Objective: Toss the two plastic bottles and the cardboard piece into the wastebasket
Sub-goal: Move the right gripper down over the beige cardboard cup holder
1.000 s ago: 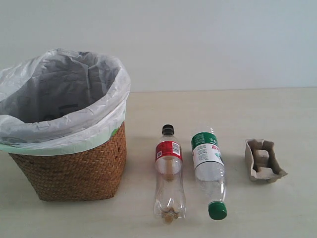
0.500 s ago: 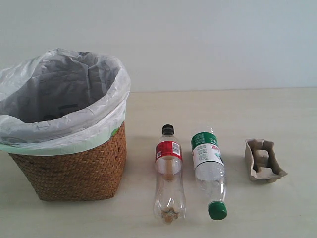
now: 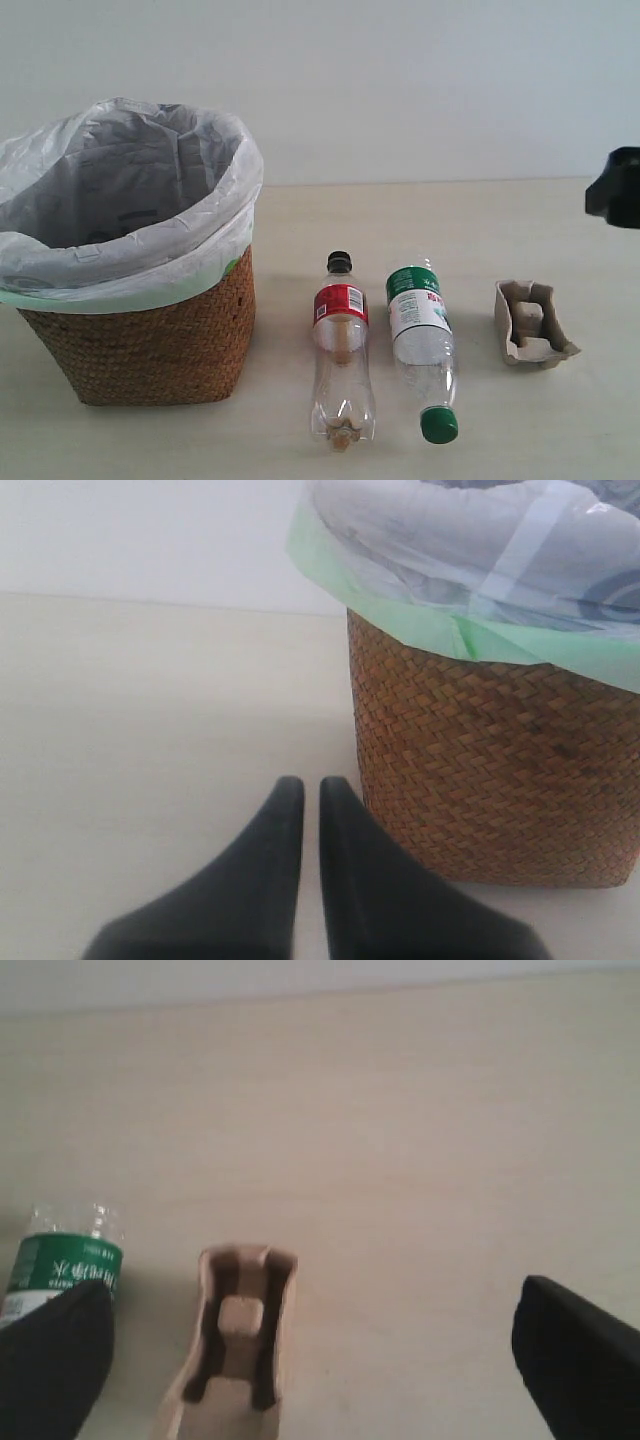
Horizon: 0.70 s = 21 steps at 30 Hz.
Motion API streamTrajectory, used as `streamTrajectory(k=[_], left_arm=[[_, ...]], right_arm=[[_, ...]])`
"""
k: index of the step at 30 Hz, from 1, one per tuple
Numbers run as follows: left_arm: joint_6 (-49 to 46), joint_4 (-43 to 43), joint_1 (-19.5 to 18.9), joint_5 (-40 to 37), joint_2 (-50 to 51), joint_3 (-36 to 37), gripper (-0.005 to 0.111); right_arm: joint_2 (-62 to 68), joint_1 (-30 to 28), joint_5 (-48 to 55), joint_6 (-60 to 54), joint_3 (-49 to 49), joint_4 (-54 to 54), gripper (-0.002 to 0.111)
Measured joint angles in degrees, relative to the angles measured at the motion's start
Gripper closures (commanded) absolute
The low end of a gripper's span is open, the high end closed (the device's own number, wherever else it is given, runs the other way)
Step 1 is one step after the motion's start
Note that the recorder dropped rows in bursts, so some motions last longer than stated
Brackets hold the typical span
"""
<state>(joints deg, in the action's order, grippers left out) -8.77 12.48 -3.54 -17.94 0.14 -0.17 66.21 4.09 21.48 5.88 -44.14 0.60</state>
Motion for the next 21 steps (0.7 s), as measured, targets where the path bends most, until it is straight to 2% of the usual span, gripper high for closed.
streamTrajectory(k=[7, 15, 21], left_arm=[[0.0, 0.0, 0.0, 0.0, 0.0, 0.0, 0.101], [0.0, 0.0, 0.0, 0.0, 0.0, 0.0, 0.101], [0.0, 0.0, 0.0, 0.0, 0.0, 0.0, 0.101]], right_arm=[[13.94, 0.0, 5.26, -17.57, -4.14, -18.42, 0.004], [27.08, 0.31, 3.02, -20.71, -7.01, -23.02, 0.004], [31.98, 4.8, -0.98, -21.49, -7.71, -23.02, 0.004]])
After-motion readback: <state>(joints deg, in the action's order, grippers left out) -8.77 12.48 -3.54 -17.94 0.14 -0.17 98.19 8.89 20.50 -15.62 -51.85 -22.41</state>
